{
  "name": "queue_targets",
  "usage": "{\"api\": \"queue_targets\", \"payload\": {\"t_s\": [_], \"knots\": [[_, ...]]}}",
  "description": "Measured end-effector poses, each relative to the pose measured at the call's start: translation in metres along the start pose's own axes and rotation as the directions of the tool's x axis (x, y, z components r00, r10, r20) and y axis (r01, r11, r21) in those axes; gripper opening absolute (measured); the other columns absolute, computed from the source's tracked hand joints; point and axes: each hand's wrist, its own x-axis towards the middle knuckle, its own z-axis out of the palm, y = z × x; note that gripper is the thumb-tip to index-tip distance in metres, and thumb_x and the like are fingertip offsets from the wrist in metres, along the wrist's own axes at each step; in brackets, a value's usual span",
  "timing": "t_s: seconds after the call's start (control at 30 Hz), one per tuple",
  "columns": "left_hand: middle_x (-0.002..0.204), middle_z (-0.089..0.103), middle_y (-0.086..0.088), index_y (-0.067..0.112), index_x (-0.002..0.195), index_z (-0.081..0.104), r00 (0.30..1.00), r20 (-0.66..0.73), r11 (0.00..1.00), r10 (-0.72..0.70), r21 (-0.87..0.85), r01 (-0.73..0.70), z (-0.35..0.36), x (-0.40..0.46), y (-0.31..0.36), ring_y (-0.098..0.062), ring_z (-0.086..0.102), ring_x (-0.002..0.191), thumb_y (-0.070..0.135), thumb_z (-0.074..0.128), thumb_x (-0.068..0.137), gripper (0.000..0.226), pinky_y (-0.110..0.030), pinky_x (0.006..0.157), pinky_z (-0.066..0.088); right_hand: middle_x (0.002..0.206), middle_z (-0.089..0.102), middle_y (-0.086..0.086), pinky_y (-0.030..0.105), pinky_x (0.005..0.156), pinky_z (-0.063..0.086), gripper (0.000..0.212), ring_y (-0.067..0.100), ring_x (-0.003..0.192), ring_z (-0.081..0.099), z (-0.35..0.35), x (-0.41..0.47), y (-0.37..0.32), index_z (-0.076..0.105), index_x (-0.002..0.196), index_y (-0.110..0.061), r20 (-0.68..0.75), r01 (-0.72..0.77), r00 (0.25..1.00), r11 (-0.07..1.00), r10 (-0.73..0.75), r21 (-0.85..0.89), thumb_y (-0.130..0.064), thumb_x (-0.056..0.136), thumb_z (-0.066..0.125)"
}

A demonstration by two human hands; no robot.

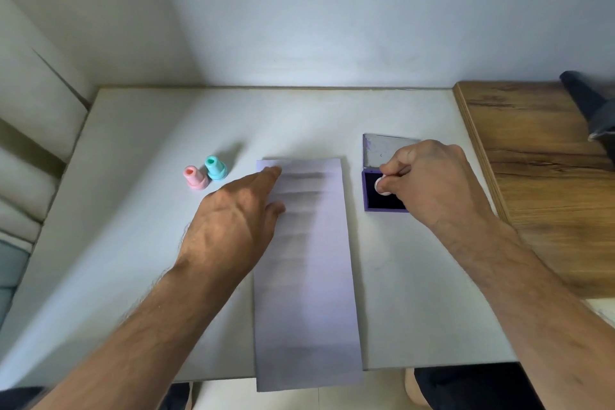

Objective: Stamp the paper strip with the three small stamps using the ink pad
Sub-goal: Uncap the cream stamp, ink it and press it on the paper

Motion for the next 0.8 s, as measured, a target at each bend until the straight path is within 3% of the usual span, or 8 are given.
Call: {"api": "queue_targets", "payload": {"t_s": [0.17,0.27,0.33,0.4,0.43,0.5,0.6,0.8], "knots": [[0.105,0.066,0.001,0.022,0.138,0.046,1.000,0.027,0.999,0.015,0.035,-0.016,-0.001,0.004,0.000,-0.028,0.062,0.093,0.035,0.065,0.087,0.056,-0.035,0.070,0.052,0.072,0.068,-0.013,0.016,0.066,0.049,0.019,0.001,0.064,0.063,-0.003,0.003,0.004,0.077,0.089,-0.023,-0.007,0.051,0.999,0.999,-0.051,0.015,-0.027,0.072,0.084],[0.109,0.065,0.000,0.024,0.140,0.043,0.999,0.036,0.999,0.002,0.045,-0.004,-0.001,0.004,0.000,-0.027,0.063,0.096,0.041,0.064,0.087,0.060,-0.036,0.072,0.054,0.073,0.073,-0.005,0.026,0.066,0.058,0.017,0.010,0.059,0.068,-0.002,0.004,0.004,0.077,0.091,-0.021,-0.027,0.005,1.000,0.983,0.000,0.184,-0.025,0.075,0.083],[0.112,0.064,0.001,0.025,0.142,0.041,0.999,0.038,0.999,-0.003,0.048,0.002,0.000,0.003,-0.001,-0.026,0.063,0.098,0.046,0.062,0.087,0.062,-0.037,0.073,0.055,0.075,0.076,0.005,0.029,0.061,0.059,0.009,0.018,0.060,0.071,-0.004,0.002,-0.003,0.076,0.088,-0.017,0.057,-0.127,0.992,0.838,0.114,0.531,-0.018,0.079,0.079],[0.120,0.062,0.002,0.024,0.142,0.042,0.999,0.032,0.998,0.012,0.053,-0.014,0.002,0.003,-0.003,-0.024,0.060,0.109,0.049,0.062,0.086,0.064,-0.036,0.079,0.055,0.073,0.075,0.010,0.026,0.059,0.058,0.003,0.020,0.062,0.071,-0.003,-0.004,-0.014,0.072,0.088,-0.008,0.272,-0.310,0.951,0.484,0.149,0.819,-0.009,0.085,0.071],[0.124,0.061,0.002,0.023,0.140,0.044,0.999,0.026,0.998,0.026,0.056,-0.027,0.003,0.002,-0.003,-0.022,0.056,0.117,0.049,0.063,0.085,0.064,-0.036,0.084,0.053,0.073,0.074,0.011,0.024,0.058,0.058,0.005,0.019,0.063,0.071,-0.002,-0.008,-0.019,0.070,0.089,-0.004,0.381,-0.402,0.916,0.304,0.128,0.864,-0.007,0.088,0.067],[0.128,0.061,0.002,0.019,0.137,0.049,0.998,0.023,0.996,0.053,0.073,-0.055,0.006,0.001,-0.004,-0.020,0.048,0.129,0.049,0.066,0.083,0.063,-0.035,0.096,0.047,0.080,0.074,0.013,0.020,0.057,0.058,0.010,0.016,0.066,0.073,0.001,-0.015,-0.027,0.069,0.092,0.001,0.533,-0.535,0.845,0.073,0.055,0.841,-0.005,0.090,0.060],[0.129,0.063,-0.001,0.014,0.133,0.054,0.997,0.027,0.991,0.070,0.113,-0.072,0.008,0.001,-0.005,-0.024,0.045,0.135,0.049,0.068,0.081,0.064,-0.036,0.107,0.039,0.086,0.074,0.015,0.019,0.055,0.058,0.020,0.014,0.066,0.073,0.007,-0.023,-0.035,0.067,0.095,0.005,0.623,-0.624,0.781,-0.073,-0.044,0.778,-0.004,0.078,0.062],[0.121,0.066,-0.001,0.013,0.128,0.057,0.996,0.060,0.987,0.068,0.139,-0.075,0.009,0.003,-0.007,-0.026,0.049,0.130,0.051,0.067,0.080,0.062,-0.036,0.106,0.039,0.084,0.075,0.013,0.019,0.055,0.058,0.024,0.015,0.062,0.073,0.016,-0.027,-0.042,0.066,0.097,0.003,0.649,-0.659,0.752,-0.091,-0.117,0.747,-0.002,0.075,0.058]]}}
